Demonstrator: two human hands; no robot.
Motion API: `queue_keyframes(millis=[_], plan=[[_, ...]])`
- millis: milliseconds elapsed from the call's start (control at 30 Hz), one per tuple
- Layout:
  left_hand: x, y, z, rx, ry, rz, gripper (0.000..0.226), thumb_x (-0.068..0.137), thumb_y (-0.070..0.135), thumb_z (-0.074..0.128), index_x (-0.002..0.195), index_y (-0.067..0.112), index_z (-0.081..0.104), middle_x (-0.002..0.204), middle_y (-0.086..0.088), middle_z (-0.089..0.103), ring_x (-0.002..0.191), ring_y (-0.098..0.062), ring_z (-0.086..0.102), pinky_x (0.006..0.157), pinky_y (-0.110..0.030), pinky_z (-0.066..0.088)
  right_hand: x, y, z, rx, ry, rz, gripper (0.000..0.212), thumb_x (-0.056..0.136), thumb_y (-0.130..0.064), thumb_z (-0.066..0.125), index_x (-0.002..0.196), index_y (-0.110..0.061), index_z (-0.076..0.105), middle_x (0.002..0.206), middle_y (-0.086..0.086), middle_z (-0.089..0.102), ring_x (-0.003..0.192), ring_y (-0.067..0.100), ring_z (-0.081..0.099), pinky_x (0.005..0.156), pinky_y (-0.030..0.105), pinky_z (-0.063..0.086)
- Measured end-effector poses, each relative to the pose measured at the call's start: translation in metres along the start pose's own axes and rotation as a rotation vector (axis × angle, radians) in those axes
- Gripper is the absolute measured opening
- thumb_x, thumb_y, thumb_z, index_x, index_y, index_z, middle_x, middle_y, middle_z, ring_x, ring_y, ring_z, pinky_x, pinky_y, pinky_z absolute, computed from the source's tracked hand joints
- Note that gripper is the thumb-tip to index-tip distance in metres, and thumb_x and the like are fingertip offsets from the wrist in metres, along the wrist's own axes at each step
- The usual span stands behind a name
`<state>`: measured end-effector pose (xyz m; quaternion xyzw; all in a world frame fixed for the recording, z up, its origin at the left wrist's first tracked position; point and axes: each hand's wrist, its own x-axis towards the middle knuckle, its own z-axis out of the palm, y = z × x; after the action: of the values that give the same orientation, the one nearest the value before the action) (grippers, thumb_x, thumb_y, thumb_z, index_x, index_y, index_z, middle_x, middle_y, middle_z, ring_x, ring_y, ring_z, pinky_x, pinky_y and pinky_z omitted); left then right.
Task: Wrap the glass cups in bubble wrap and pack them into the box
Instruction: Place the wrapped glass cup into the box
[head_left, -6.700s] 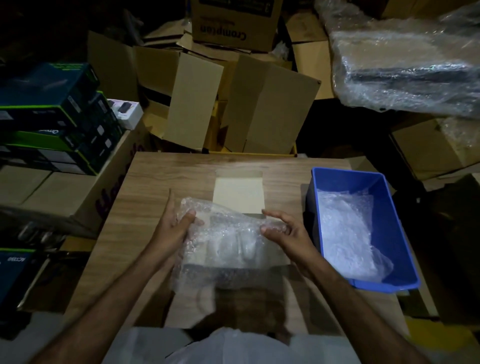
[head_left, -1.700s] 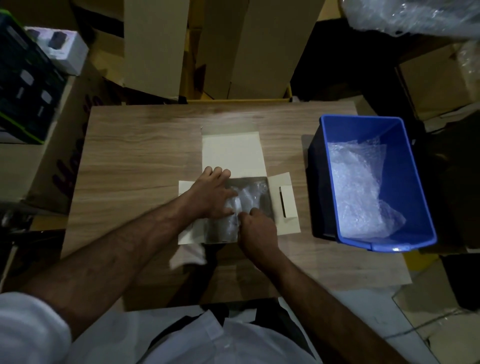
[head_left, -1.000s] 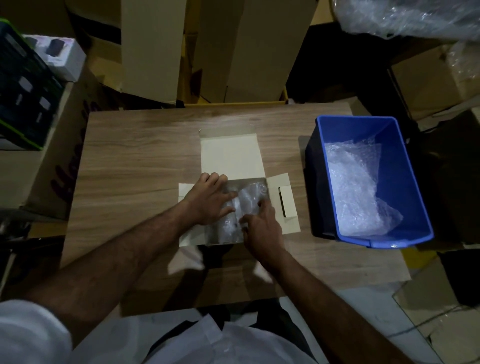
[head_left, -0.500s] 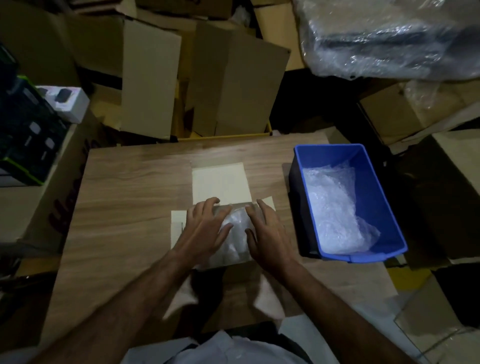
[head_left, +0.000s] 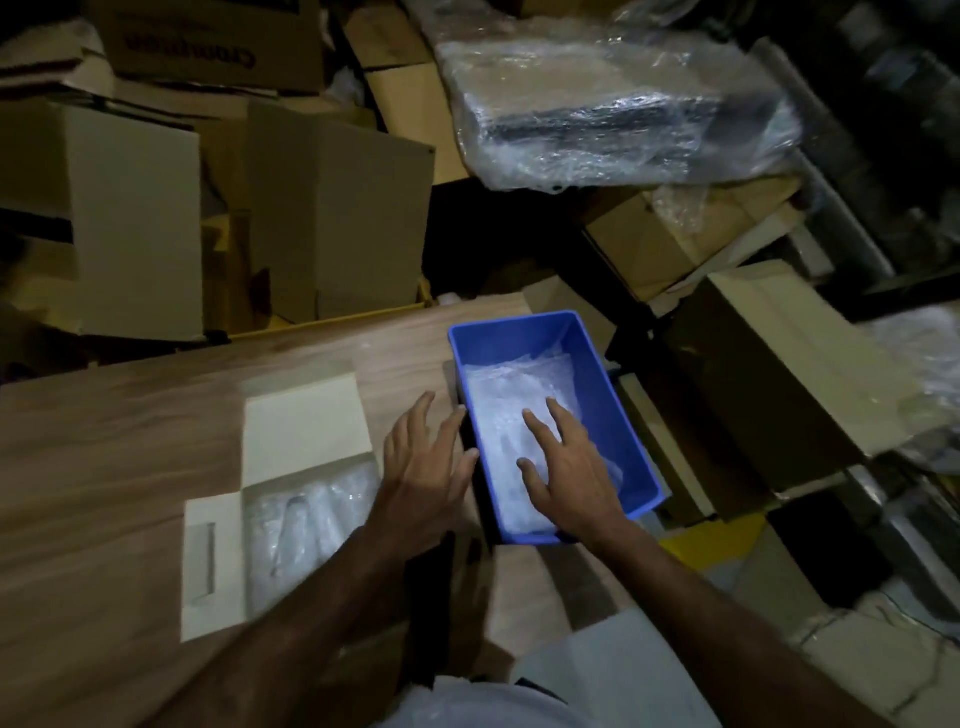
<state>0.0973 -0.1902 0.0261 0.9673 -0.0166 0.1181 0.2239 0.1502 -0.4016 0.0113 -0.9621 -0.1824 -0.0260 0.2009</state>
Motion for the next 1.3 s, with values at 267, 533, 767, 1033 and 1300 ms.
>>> queue_keyframes(millis=[267,533,767,1033,1300], plan=[[0.043,0.030,0.062,0.188,-0.248,-0.053,0.070,0.094,0.049,0.039,0.151,0.009,0.044,0.164,-0.025,0.018,0.146,-0.045,0.032,0.114,-0.055,0.036,0.031,0.071,0.011,-0.283,-0.645,-0.112,0.100,0.079,-0.044,0.079,0.160,-0.029,0.022,0.168,0.019,0.002,0.154,0.033,0.012,0.122,0.041,0.026],[0.046,0.030,0.070,0.151,-0.264,-0.115,0.068,0.094,0.037,0.042,0.157,0.017,0.031,0.168,-0.019,-0.004,0.156,-0.036,-0.001,0.123,-0.047,0.006,0.050,0.079,0.033,-0.126,-0.496,-0.206,0.027,0.097,-0.019,0.057,0.117,-0.026,0.072,0.155,0.006,0.042,0.135,0.022,0.047,0.096,0.037,0.053],[0.047,0.033,0.067,0.115,-0.283,-0.129,0.068,0.099,0.032,0.050,0.160,0.024,0.021,0.168,-0.013,-0.014,0.155,-0.032,-0.011,0.121,-0.040,-0.007,0.046,0.090,0.016,0.085,-0.411,-0.143,0.035,0.098,-0.027,0.057,0.131,-0.030,0.067,0.160,0.007,0.039,0.143,0.023,0.042,0.103,0.035,0.046],[0.048,0.030,0.061,0.131,-0.372,-0.105,0.093,0.087,0.048,0.056,0.162,0.029,0.005,0.165,-0.009,-0.028,0.153,-0.030,-0.024,0.125,-0.048,-0.009,0.037,0.086,-0.006,0.255,-0.123,-0.133,0.032,0.098,-0.023,0.062,0.129,-0.023,0.069,0.148,0.007,0.055,0.135,0.025,0.053,0.105,0.038,0.048],[0.086,0.037,0.052,-0.016,-0.200,0.079,0.070,0.089,0.013,0.071,0.150,0.033,0.044,0.167,-0.007,0.021,0.155,-0.031,0.010,0.124,-0.055,0.015,0.028,0.068,-0.027,0.311,0.145,-0.257,0.026,0.097,-0.019,0.064,0.122,-0.017,0.070,0.137,0.003,0.065,0.123,0.018,0.062,0.097,0.039,0.054]])
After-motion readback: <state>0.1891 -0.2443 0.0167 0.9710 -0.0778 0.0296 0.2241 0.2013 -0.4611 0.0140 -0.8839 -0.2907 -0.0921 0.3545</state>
